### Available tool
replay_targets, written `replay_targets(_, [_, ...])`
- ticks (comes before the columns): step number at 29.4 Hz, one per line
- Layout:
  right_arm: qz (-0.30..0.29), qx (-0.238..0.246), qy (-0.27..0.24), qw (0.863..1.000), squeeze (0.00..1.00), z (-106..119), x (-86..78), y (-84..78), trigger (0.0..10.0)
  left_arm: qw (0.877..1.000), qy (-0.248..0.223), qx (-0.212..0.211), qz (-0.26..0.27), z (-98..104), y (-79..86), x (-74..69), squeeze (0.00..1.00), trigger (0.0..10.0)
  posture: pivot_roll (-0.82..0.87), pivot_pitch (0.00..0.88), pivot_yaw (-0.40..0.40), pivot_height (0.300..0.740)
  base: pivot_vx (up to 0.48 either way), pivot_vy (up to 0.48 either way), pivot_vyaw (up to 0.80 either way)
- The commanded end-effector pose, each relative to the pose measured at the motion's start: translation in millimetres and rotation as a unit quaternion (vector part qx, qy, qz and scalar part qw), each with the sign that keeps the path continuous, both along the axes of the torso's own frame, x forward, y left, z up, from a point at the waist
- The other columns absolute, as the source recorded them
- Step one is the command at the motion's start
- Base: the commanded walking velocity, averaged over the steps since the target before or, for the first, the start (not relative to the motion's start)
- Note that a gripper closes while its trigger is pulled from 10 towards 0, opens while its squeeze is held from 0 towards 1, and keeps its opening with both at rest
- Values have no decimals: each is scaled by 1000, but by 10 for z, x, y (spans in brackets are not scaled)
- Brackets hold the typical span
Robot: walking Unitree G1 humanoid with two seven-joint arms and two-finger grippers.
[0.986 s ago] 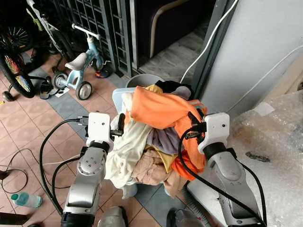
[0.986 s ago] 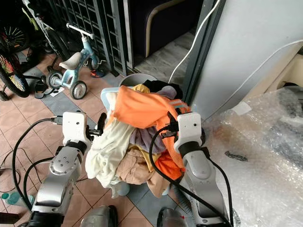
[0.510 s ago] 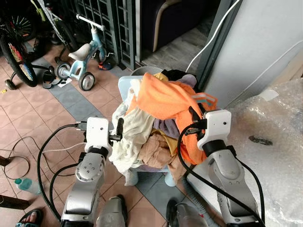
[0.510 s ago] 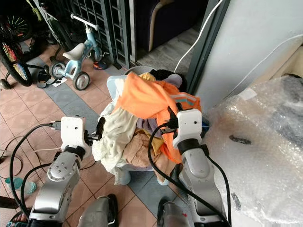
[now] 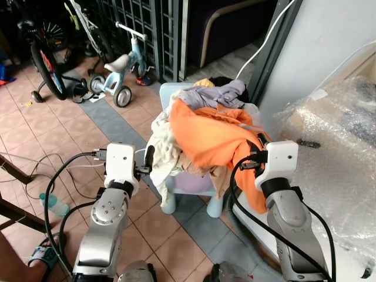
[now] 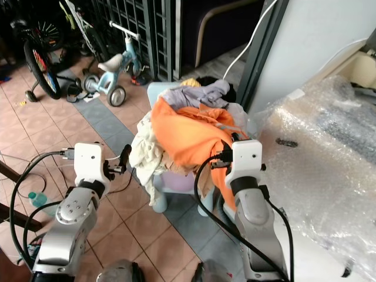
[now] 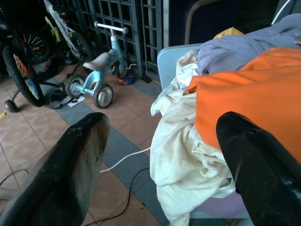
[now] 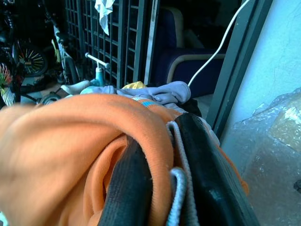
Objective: Clothes washing
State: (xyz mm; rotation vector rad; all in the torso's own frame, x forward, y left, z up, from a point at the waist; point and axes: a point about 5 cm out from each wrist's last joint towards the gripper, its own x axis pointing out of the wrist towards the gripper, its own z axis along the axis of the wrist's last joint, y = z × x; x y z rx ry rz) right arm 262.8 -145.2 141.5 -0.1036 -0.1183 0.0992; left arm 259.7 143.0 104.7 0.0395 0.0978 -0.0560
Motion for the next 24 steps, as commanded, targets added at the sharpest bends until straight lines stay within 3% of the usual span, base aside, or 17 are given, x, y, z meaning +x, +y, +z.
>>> replay_targets(1, [-32,1,-11,999,0,54,7,-101,10000,1000,2,-15,-17,18,-59,-2,0,10000,-27,101,7,740,0,0,-800])
replay_targets(20, [-62,-11,-37,997,0,188,99,-208,10000,1000,-6,-10,-23,148,-52,109,0,10000,-35,124,34,740,0,262,-800])
replay_targets(24, [-70,-12,-39,997,0,193,115,-233,10000,1000,2,-13,-17,101,-38,94,0,10000,-33,116,34,740,0,291,-800])
